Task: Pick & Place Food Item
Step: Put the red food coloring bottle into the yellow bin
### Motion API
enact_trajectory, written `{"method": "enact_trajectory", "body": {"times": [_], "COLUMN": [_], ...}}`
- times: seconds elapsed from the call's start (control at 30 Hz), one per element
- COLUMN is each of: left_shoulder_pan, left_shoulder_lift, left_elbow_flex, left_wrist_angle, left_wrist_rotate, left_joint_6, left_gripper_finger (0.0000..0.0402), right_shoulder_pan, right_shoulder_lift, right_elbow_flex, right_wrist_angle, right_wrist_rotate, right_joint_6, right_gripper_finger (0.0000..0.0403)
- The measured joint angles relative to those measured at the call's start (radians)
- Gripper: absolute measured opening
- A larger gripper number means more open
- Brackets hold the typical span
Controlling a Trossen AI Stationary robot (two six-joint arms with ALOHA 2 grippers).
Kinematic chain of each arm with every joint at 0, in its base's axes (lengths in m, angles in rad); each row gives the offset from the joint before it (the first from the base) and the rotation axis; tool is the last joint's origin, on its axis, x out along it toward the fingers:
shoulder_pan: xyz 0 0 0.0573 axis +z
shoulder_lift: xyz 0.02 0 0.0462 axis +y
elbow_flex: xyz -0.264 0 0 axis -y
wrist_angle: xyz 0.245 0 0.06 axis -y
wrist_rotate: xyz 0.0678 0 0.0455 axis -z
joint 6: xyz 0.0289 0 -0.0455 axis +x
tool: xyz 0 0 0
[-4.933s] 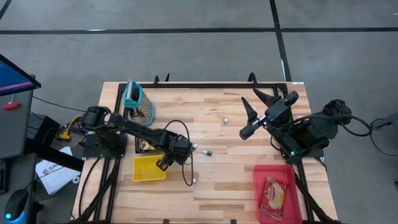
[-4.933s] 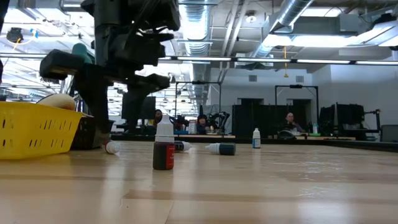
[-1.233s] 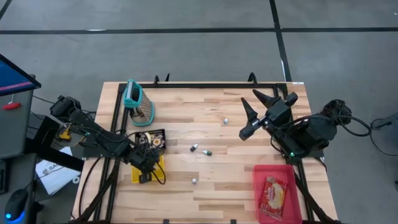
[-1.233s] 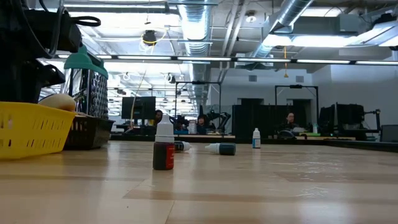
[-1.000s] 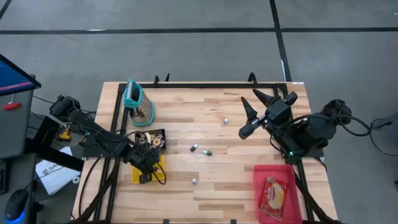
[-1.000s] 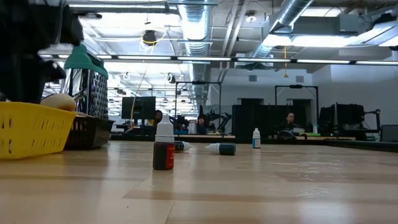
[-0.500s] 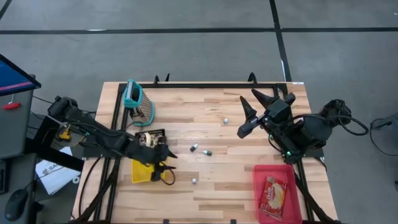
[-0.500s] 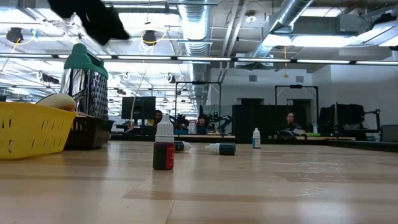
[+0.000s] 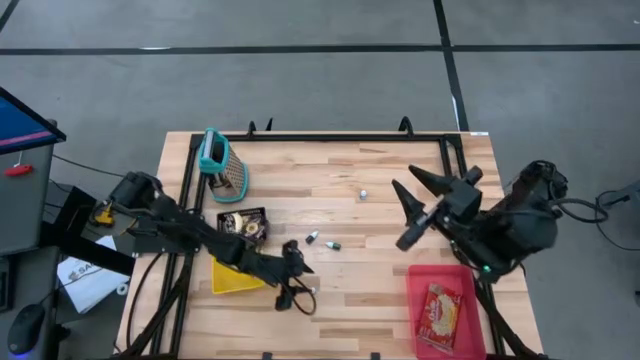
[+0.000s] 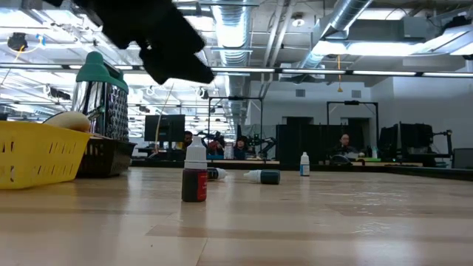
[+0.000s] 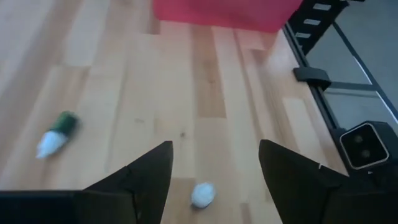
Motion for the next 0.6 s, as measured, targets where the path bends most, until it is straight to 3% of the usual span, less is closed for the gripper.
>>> {"method": "enact_trajectory", "body": {"times": [0.27, 0.6], "left_shoulder_pan": [-0.009, -0.011], "left_shoulder_lift": [0.16, 0.196], "left_elbow_flex": [0.094, 0.093], "left_wrist_angle": [-0.015, -0.098], "left_wrist_rotate": [-0.008, -0.004], "left_joint_6": [-0.074, -0.144], "left_gripper_finger": [0.0229, 0.0212], "right_shoulder_pan": [0.071, 0.1], "right_shoulder_lift": [0.0, 0.0], "right_elbow_flex": [0.0, 0.0], "right_wrist_angle": [0.0, -0.003], "right_wrist_rotate": [0.0, 0.0], "right_joint_6": [0.0, 0.0], "right_gripper_finger": [0.0187, 0.0187]}}
